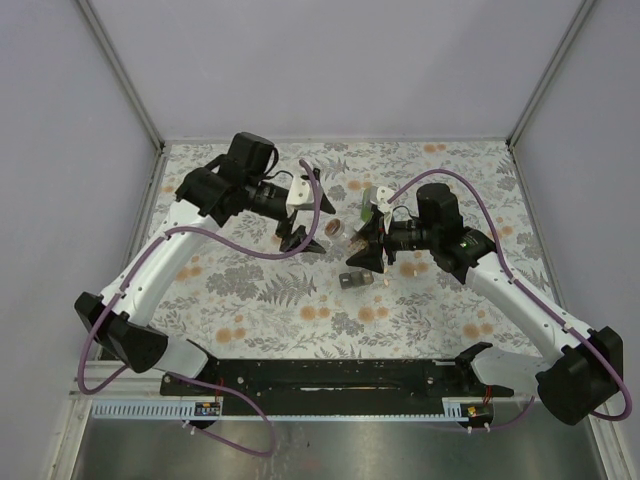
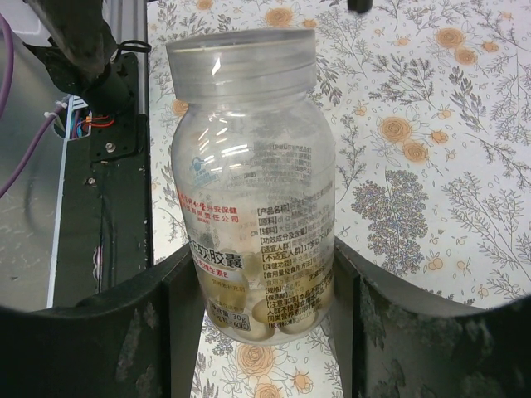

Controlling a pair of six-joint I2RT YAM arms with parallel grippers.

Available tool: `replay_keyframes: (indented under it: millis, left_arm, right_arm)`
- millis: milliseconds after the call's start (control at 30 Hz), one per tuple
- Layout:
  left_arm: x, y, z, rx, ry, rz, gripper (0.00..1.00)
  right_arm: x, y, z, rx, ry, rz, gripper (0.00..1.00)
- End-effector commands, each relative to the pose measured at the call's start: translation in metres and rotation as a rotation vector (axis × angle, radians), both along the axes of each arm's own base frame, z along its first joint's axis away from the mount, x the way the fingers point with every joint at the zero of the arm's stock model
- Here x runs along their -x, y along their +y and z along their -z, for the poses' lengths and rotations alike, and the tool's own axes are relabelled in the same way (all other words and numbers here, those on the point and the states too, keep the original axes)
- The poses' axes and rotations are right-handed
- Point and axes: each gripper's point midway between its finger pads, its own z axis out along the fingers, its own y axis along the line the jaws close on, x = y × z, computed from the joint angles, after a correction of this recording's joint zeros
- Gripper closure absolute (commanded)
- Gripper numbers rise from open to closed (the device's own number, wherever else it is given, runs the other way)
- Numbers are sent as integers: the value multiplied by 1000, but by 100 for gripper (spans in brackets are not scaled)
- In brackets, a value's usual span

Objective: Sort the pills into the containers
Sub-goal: Unscrew the lid of the pill bottle.

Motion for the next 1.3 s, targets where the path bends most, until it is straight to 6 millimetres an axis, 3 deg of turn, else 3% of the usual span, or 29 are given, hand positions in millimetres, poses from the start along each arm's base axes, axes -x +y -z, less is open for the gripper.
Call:
replay_keyframes:
  millis: [0,367,567,867,1133,1267]
  left_arm:
    - [9,-9,-5,43,-62,102,14]
    - [7,-19,-1,48,-14,130,27]
    - [5,-23,-4,46,14,122,45]
    - [5,-22,-10,56,-8,114,47]
    - [5,-22,-4,38,59,86,97]
    - [0,-25,-4,48,124,15,100]
  right_arm:
    - [5,3,-18,-32,-47,-41,97]
    - [5,3,-11,-23,-44,-40,98]
    - [5,3,-8,-18,-38,-41,98]
    - [5,3,-8,-18,-36,-42,98]
    - [-3,0,-10,-16,-66,13,98]
    - [-9,-2,-14,-18,-90,53,99]
